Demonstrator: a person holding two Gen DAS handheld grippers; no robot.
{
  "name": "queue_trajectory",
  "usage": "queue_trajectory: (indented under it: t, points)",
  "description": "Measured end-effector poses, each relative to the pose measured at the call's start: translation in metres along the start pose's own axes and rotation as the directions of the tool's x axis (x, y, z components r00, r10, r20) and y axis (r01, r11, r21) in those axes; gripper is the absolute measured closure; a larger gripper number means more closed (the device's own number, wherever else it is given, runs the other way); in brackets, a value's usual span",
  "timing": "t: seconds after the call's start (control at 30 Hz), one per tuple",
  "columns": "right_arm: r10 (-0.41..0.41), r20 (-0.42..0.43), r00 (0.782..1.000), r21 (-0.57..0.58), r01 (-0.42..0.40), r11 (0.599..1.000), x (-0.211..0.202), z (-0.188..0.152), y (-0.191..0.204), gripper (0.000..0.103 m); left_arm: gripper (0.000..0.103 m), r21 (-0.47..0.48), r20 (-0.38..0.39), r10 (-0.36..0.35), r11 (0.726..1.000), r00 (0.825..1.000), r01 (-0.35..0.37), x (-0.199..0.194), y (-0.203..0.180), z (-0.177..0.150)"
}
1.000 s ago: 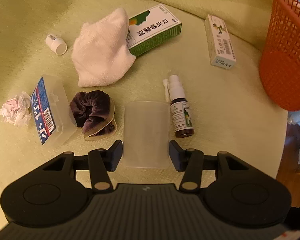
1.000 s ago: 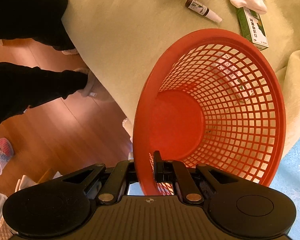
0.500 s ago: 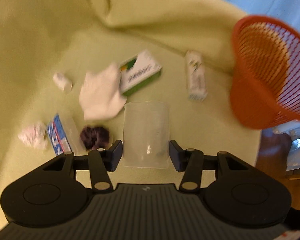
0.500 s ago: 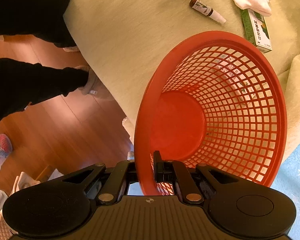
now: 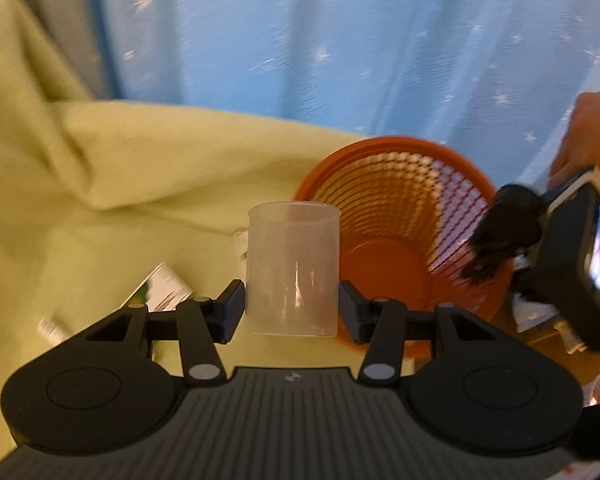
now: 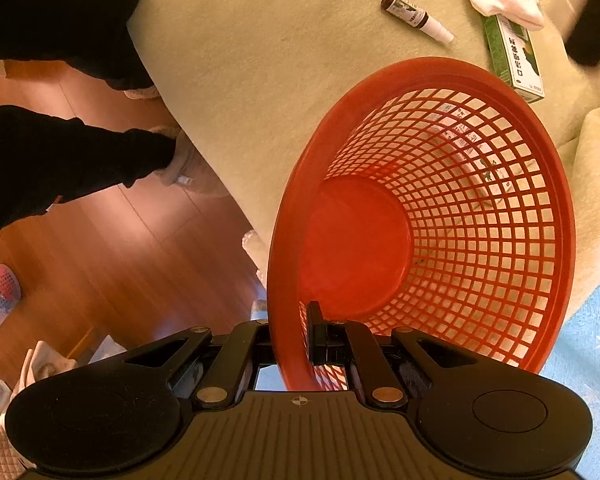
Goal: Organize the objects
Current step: 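Carry the cup into the basket with the left tool while the right tool holds the basket, then return the left tool to the spray bottle and grasp it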
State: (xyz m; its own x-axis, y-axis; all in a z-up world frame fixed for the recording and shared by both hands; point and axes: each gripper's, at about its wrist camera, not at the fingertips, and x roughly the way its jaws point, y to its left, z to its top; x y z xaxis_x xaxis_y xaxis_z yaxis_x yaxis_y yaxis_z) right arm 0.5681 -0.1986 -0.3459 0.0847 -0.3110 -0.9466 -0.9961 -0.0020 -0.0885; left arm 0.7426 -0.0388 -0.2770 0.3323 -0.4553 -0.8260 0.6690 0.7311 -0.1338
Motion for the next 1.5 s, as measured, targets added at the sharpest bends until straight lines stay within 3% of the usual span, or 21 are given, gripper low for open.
queue_trajectory:
  t: [0.17, 0.2, 0.23, 0.33, 0.6, 0.8, 1.13, 1.4, 1.5]
  points:
    - [-0.005, 0.005, 1.000, 0.006, 0.005, 1.000, 0.000, -0.003, 0.001, 0.101, 0.057, 0.033, 0.005, -0.093, 0.995, 0.996, 0.093, 0.014, -0.009, 0.019]
    - [-0.005, 0.007, 1.000, 0.008, 0.005, 1.000, 0.001, -0.003, 0.001, 0.101, 0.056, 0.025, 0.017, -0.122, 0.992, 0.992, 0.121, 0.015, -0.008, 0.021]
    - [-0.006, 0.009, 1.000, 0.011, 0.006, 1.000, 0.001, -0.004, 0.001, 0.101, 0.047, 0.022, 0.023, -0.133, 0.991, 0.991, 0.132, 0.017, -0.009, 0.024]
    - [-0.006, 0.014, 1.000, 0.018, 0.006, 1.000, 0.000, -0.005, 0.001, 0.101, 0.045, 0.032, 0.028, -0.131, 0.991, 0.991, 0.130, 0.020, -0.012, 0.029]
    - [0.000, 0.021, 1.000, 0.026, 0.000, 1.000, -0.003, -0.007, -0.002, 0.101, 0.045, -0.003, 0.027, -0.051, 0.999, 0.998, 0.051, 0.010, 0.006, 0.021]
    - [0.000, 0.024, 1.000, 0.033, -0.001, 0.999, -0.002, -0.006, -0.001, 0.101, 0.044, -0.041, -0.018, 0.057, 0.997, 0.998, -0.058, 0.015, 0.031, 0.000]
    - [0.003, 0.021, 1.000, 0.040, -0.004, 0.999, -0.002, -0.005, -0.001, 0.101, 0.043, -0.132, -0.148, 0.210, 0.964, 0.966, -0.230, 0.049, 0.067, -0.072]
    - [0.008, 0.026, 1.000, 0.043, -0.009, 0.999, -0.007, -0.003, -0.007, 0.101, 0.045, -0.145, -0.224, 0.211, 0.958, 0.951, -0.246, 0.093, 0.068, -0.113]
    - [0.011, 0.025, 1.000, 0.040, -0.012, 0.999, -0.007, -0.003, -0.008, 0.101, 0.051, -0.162, -0.241, 0.205, 0.955, 0.948, -0.248, 0.103, 0.068, -0.120]
